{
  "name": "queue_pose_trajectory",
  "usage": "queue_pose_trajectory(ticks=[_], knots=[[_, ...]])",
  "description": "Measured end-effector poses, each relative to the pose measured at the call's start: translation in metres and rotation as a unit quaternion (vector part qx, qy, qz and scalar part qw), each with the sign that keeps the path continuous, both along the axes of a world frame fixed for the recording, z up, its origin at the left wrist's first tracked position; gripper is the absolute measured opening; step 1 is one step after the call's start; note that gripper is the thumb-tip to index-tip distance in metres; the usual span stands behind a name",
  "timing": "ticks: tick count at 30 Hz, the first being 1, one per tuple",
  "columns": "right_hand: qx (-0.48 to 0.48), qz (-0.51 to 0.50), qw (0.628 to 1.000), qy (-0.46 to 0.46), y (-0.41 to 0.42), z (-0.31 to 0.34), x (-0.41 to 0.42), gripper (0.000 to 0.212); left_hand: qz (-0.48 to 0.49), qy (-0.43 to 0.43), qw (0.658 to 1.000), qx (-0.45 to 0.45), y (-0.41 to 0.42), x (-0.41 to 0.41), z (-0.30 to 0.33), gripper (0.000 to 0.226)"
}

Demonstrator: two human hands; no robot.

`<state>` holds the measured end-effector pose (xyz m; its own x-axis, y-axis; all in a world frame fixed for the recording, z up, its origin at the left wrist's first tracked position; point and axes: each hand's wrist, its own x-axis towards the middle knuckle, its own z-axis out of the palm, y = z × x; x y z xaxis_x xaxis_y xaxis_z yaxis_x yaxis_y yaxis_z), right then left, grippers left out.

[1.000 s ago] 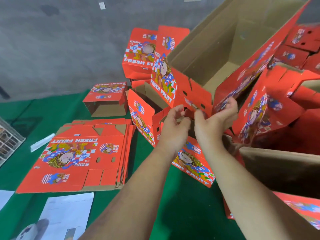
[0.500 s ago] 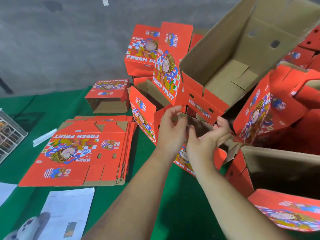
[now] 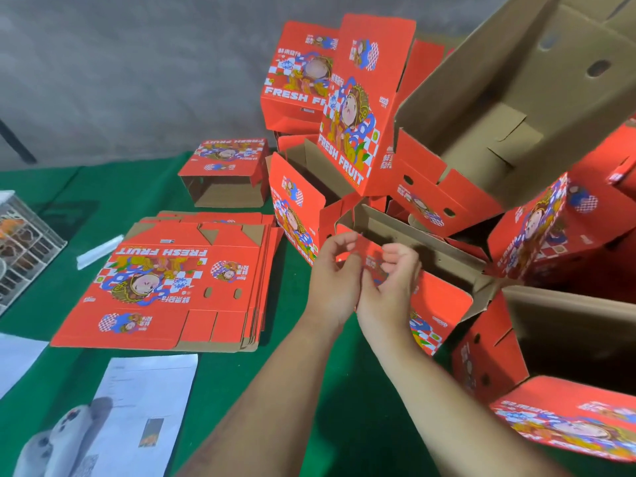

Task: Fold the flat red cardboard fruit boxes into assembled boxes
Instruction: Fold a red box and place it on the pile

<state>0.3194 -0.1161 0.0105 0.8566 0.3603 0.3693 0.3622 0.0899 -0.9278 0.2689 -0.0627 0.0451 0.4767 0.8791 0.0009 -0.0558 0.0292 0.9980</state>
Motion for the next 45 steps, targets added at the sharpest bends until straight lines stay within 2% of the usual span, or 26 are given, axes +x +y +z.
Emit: queue_pose_trajectory(ticks=[6, 13, 15, 18, 20, 23, 24, 27, 29, 30, 32, 34, 36, 37, 39, 40, 42, 43, 45], knots=[[-0.073, 0.079, 0.994, -0.024, 0.034, -0.019, -0.023, 0.043, 0.044, 0.018, 0.999, -0.027, 0.034, -0.041, -0.027, 0.027], [-0.174, 0.174, 0.968, 0.049, 0.092, -0.065, -0.067, 0.038, 0.115, 0.07, 0.988, -0.07, 0.093, -0.101, -0.067, 0.031], [-0.233, 0.206, 0.947, 0.079, 0.115, -0.079, -0.082, 0.038, 0.131, 0.085, 0.985, -0.078, 0.112, -0.121, -0.076, 0.029], [-0.317, 0.27, 0.892, 0.177, 0.153, -0.101, -0.104, 0.034, 0.158, 0.107, 0.977, -0.092, 0.14, -0.151, -0.093, 0.028], [-0.371, 0.261, 0.858, 0.242, 0.18, -0.118, -0.114, 0.045, 0.165, 0.141, 0.972, -0.096, 0.158, -0.17, -0.107, 0.026], [-0.463, 0.188, 0.823, 0.27, 0.209, -0.138, -0.127, 0.062, 0.156, 0.21, 0.958, -0.118, 0.178, -0.196, -0.129, 0.021], [-0.473, 0.165, 0.822, 0.271, 0.213, -0.143, -0.132, 0.065, 0.145, 0.235, 0.954, -0.116, 0.181, -0.205, -0.135, 0.025], [-0.475, 0.11, 0.831, 0.266, 0.212, -0.156, -0.14, 0.059, 0.072, 0.309, 0.946, -0.066, 0.18, -0.227, -0.145, 0.056], [-0.459, 0.094, 0.83, 0.302, 0.21, -0.162, -0.143, 0.057, 0.008, 0.393, 0.919, -0.006, 0.178, -0.236, -0.15, 0.057], [-0.447, 0.085, 0.828, 0.327, 0.209, -0.162, -0.144, 0.06, -0.042, 0.455, 0.888, 0.047, 0.177, -0.239, -0.153, 0.056], [-0.443, 0.076, 0.824, 0.346, 0.209, -0.159, -0.147, 0.066, -0.155, 0.549, 0.807, 0.156, 0.174, -0.241, -0.157, 0.071], [-0.468, 0.096, 0.816, 0.325, 0.205, -0.157, -0.145, 0.064, -0.225, 0.554, 0.776, 0.199, 0.17, -0.241, -0.16, 0.081], [-0.46, 0.134, 0.813, 0.33, 0.197, -0.158, -0.139, 0.045, -0.251, 0.534, 0.78, 0.21, 0.168, -0.242, -0.161, 0.078], [-0.444, 0.149, 0.814, 0.343, 0.191, -0.157, -0.136, 0.032, -0.255, 0.503, 0.803, 0.195, 0.167, -0.244, -0.161, 0.074], [-0.418, 0.154, 0.823, 0.354, 0.174, -0.154, -0.126, 0.019, -0.229, 0.402, 0.875, 0.14, 0.164, -0.251, -0.154, 0.064], [-0.403, 0.147, 0.832, 0.352, 0.164, -0.151, -0.119, 0.016, -0.189, 0.365, 0.902, 0.132, 0.164, -0.257, -0.152, 0.062], [-0.365, 0.13, 0.853, 0.35, 0.14, -0.144, -0.102, 0.014, -0.041, 0.345, 0.926, 0.149, 0.173, -0.272, -0.153, 0.052], [-0.349, 0.133, 0.858, 0.352, 0.127, -0.14, -0.093, 0.018, 0.048, 0.368, 0.918, 0.138, 0.18, -0.284, -0.155, 0.047], [-0.328, 0.165, 0.858, 0.359, 0.103, -0.129, -0.079, 0.029, 0.177, 0.404, 0.897, 0.045, 0.191, -0.312, -0.156, 0.061]])
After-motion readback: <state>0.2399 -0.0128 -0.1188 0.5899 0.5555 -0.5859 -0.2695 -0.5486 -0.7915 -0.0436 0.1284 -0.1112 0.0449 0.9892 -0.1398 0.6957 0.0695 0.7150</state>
